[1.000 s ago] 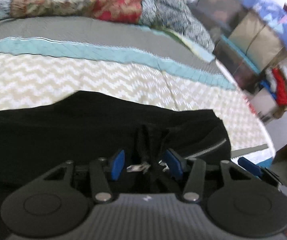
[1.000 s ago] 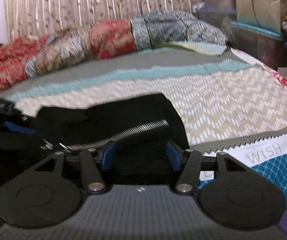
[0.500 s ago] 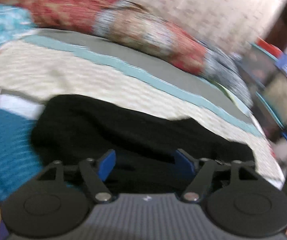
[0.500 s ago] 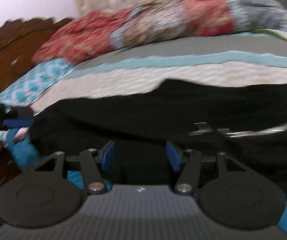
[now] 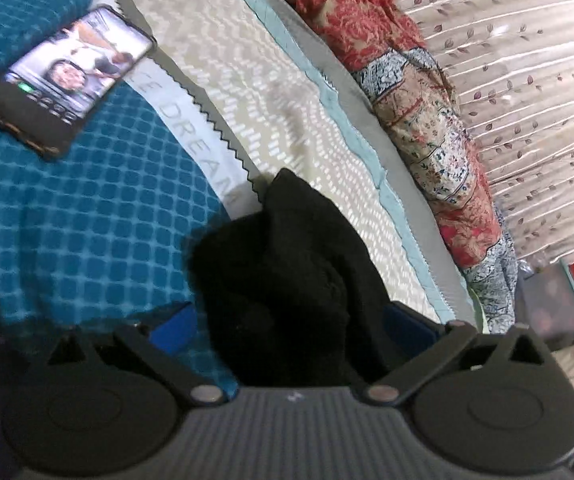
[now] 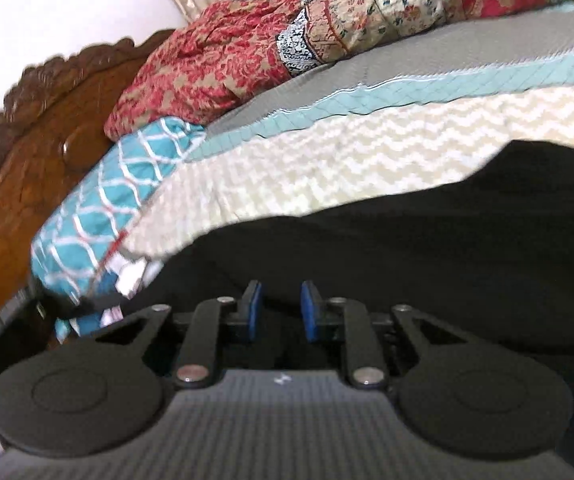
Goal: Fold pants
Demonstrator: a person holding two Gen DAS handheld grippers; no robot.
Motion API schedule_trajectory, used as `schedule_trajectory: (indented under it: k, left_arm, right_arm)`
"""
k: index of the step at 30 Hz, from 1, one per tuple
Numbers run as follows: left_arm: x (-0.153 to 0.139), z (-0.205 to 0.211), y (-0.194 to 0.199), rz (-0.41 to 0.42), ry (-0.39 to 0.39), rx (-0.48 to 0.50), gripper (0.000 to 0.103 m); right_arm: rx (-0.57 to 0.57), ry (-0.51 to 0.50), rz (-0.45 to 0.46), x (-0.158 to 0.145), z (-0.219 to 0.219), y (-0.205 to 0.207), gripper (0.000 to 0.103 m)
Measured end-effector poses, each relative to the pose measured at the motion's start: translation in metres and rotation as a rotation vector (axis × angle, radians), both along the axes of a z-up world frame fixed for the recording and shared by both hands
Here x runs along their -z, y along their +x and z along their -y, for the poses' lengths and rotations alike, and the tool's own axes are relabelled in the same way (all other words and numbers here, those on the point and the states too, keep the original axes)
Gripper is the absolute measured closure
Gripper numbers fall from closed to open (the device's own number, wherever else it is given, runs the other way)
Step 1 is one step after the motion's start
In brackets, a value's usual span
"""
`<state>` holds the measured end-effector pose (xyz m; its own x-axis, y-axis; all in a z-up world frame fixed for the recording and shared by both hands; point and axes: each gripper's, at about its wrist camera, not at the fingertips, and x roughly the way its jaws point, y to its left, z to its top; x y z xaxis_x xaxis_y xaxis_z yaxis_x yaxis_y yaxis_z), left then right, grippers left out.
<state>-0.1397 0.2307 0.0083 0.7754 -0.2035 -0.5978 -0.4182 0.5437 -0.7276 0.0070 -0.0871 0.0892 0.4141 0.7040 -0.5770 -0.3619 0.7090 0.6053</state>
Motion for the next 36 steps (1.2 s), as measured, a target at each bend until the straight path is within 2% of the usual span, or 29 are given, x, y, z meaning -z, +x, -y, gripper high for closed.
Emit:
schedule_trajectory:
  k: [1, 3, 4, 5, 6, 7, 11, 14, 17, 19, 21, 23, 24, 27, 28, 29, 30, 31, 33, 36]
  left_arm:
    - [0.003, 0.003, 0.006, 0.007, 0.023, 0.009, 0.006]
    - [0.007, 0.011, 0.015, -0.017, 0.087, 0.018, 0.039]
    - [0.009, 0.014, 0.018, -0.028, 0.106, 0.035, 0.057]
    - [0.010, 0.014, 0.019, -0.024, 0.097, 0.039, 0.062]
    - [0.008, 0.015, 0.017, -0.013, 0.090, 0.037, 0.064]
    - [0.003, 0.018, 0.015, 0.001, 0.098, 0.043, 0.065]
    - [-0.020, 0.046, 0.015, 0.064, 0.207, 0.097, 0.066]
    - [-0.046, 0.083, 0.019, 0.146, 0.363, 0.195, 0.066]
    - [-0.063, 0.120, 0.024, 0.226, 0.482, 0.298, 0.066]
    - [-0.066, 0.147, 0.030, 0.252, 0.554, 0.369, 0.065]
    - [-0.062, 0.173, 0.039, 0.252, 0.602, 0.434, 0.061]
    - [-0.053, 0.200, 0.049, 0.230, 0.648, 0.517, 0.044]
    - [-0.050, 0.209, 0.050, 0.217, 0.660, 0.545, 0.040]
    - [-0.048, 0.221, 0.050, 0.212, 0.615, 0.628, 0.028]
    - [-0.050, 0.221, 0.045, 0.222, 0.614, 0.632, 0.020]
    - [-0.053, 0.218, 0.042, 0.234, 0.618, 0.628, 0.016]
    - [-0.057, 0.213, 0.036, 0.250, 0.617, 0.621, 0.014]
    - [-0.060, 0.206, 0.031, 0.264, 0.606, 0.609, 0.013]
    - [-0.066, 0.191, 0.027, 0.274, 0.564, 0.566, 0.012]
    - [-0.064, 0.162, 0.035, 0.235, 0.483, 0.464, 0.013]
  right_arm:
    - [0.003, 0.018, -0.029, 0.007, -0.004, 0.006, 0.079]
    - [0.002, 0.019, -0.132, 0.029, -0.013, 0.017, 0.079]
    - [-0.013, -0.013, -0.214, 0.047, -0.022, 0.022, 0.079]
    - [-0.011, -0.033, -0.260, 0.064, -0.025, 0.021, 0.086]
    - [0.016, -0.024, -0.243, 0.069, -0.023, 0.018, 0.103]
    - [0.017, -0.009, -0.248, 0.069, -0.020, 0.016, 0.102]
    - [0.014, 0.020, -0.291, 0.065, -0.010, 0.019, 0.102]
    - [0.044, 0.084, -0.315, 0.059, 0.006, 0.017, 0.097]
    - [0.109, 0.121, -0.268, 0.045, 0.038, 0.016, 0.093]
    - [0.157, 0.142, -0.238, 0.036, 0.063, 0.017, 0.090]
    - [0.217, 0.165, -0.229, 0.033, 0.089, 0.018, 0.082]
    - [0.279, 0.196, -0.240, 0.035, 0.115, 0.018, 0.071]
    - [0.310, 0.212, -0.248, 0.037, 0.127, 0.017, 0.064]
    - [0.384, 0.294, -0.298, 0.046, 0.152, 0.015, 0.055]
    - [0.399, 0.334, -0.314, 0.048, 0.159, 0.014, 0.052]
    - [0.407, 0.379, -0.326, 0.050, 0.165, 0.013, 0.041]
    - [0.405, 0.425, -0.336, 0.052, 0.169, 0.010, 0.025]
    - [0.397, 0.461, -0.342, 0.052, 0.170, 0.009, 0.020]
    - [0.372, 0.471, -0.340, 0.050, 0.169, 0.011, 0.016]
    - [0.337, 0.428, -0.337, 0.047, 0.157, 0.016, 0.014]
